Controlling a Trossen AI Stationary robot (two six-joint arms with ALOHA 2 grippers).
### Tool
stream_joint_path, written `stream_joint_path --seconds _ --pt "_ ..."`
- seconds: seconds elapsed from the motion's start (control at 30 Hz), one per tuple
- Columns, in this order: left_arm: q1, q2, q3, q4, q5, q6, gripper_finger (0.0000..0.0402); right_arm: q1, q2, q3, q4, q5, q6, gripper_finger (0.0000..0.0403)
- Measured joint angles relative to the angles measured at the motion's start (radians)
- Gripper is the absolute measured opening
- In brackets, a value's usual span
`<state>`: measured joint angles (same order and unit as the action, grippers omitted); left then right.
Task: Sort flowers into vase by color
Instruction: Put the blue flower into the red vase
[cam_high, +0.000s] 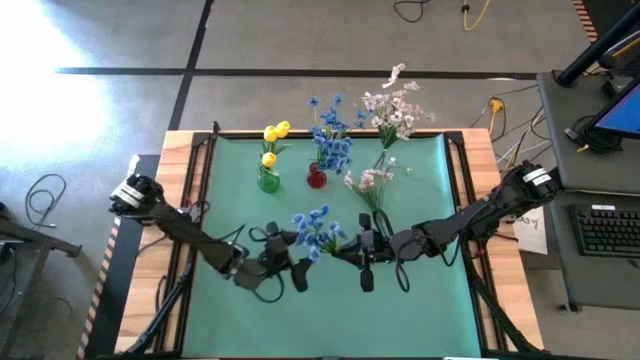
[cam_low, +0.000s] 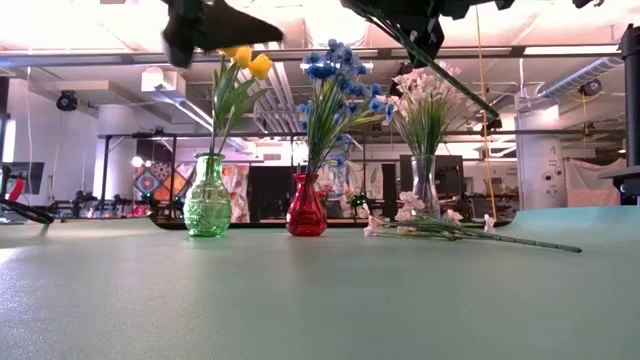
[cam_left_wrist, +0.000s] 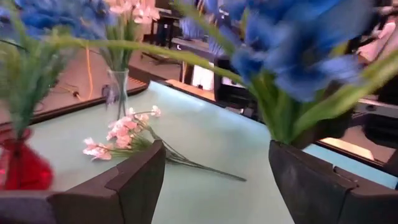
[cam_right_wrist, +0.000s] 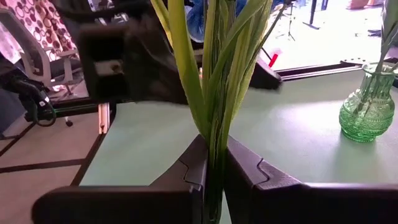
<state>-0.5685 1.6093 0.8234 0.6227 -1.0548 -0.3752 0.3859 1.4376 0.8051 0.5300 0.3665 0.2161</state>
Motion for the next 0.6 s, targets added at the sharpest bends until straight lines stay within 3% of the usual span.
stream_joint_path --seconds 0.17,0.43,0.6 --pt "0.054 0.065 0.0 0.156 0.168 0.091 0.0265 0.0 0.0 0.0 0.0 0.0 0.0 0.0027" --pt "0.06 0.111 -0.001 0.413 0.242 0.292 0.026 0.0 0.0 0.0 0.003 -0.001 -0.001 0.0027" --pt "0.073 0.111 0.0 0.45 0.281 0.302 0.026 0.0 0.0 -0.001 -0.001 -0.004 -0.007 0.0027"
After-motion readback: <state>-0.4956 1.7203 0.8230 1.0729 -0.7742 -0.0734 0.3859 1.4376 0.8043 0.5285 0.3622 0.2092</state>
